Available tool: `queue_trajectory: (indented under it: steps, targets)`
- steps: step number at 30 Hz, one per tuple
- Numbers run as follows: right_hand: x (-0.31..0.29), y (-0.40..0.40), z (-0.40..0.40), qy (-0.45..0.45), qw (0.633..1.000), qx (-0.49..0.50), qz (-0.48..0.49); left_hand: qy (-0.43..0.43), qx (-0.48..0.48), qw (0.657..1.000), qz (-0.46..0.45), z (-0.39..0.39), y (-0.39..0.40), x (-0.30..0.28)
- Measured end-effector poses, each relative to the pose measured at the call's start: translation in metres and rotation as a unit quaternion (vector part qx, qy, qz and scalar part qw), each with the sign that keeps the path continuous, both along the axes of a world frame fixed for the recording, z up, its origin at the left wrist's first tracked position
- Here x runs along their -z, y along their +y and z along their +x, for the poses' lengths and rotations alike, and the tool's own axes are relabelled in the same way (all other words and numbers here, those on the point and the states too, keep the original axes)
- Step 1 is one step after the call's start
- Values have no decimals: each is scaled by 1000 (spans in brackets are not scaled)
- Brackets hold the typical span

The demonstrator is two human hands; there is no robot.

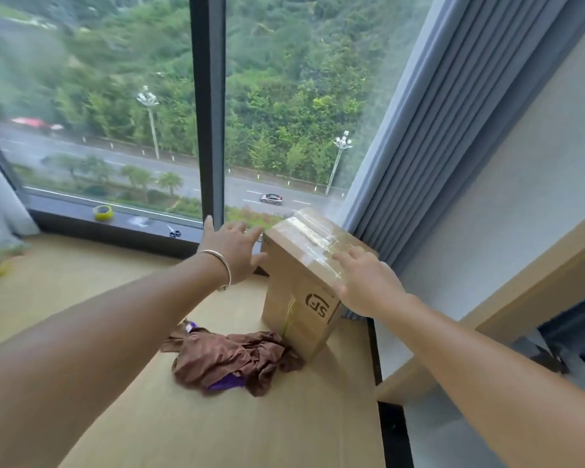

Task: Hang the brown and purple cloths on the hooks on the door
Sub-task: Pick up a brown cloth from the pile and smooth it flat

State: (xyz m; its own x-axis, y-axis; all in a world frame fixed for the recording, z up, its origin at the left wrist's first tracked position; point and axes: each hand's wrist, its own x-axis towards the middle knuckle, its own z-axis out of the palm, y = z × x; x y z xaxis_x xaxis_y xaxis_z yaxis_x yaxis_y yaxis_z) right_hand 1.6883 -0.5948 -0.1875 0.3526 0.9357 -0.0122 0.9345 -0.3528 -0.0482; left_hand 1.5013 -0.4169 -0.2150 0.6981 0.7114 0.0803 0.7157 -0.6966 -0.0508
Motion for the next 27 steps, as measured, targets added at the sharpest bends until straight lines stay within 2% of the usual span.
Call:
queue_trajectory:
  steps: [8, 17, 22, 27]
  targets:
    - [70, 109, 26, 32, 990, -136, -31, 73, -157, 984, -48, -32, 35, 59]
    - [138, 211, 51, 27, 957, -269, -106, 137, -324, 925, -142, -60, 31, 125]
    - [181, 245, 39, 58, 939, -303, -152, 150, -361, 898, -200, -69, 40, 165]
    - [227, 278, 27, 75, 931, -297, -200, 151, -356, 888, -250, -71, 71, 218]
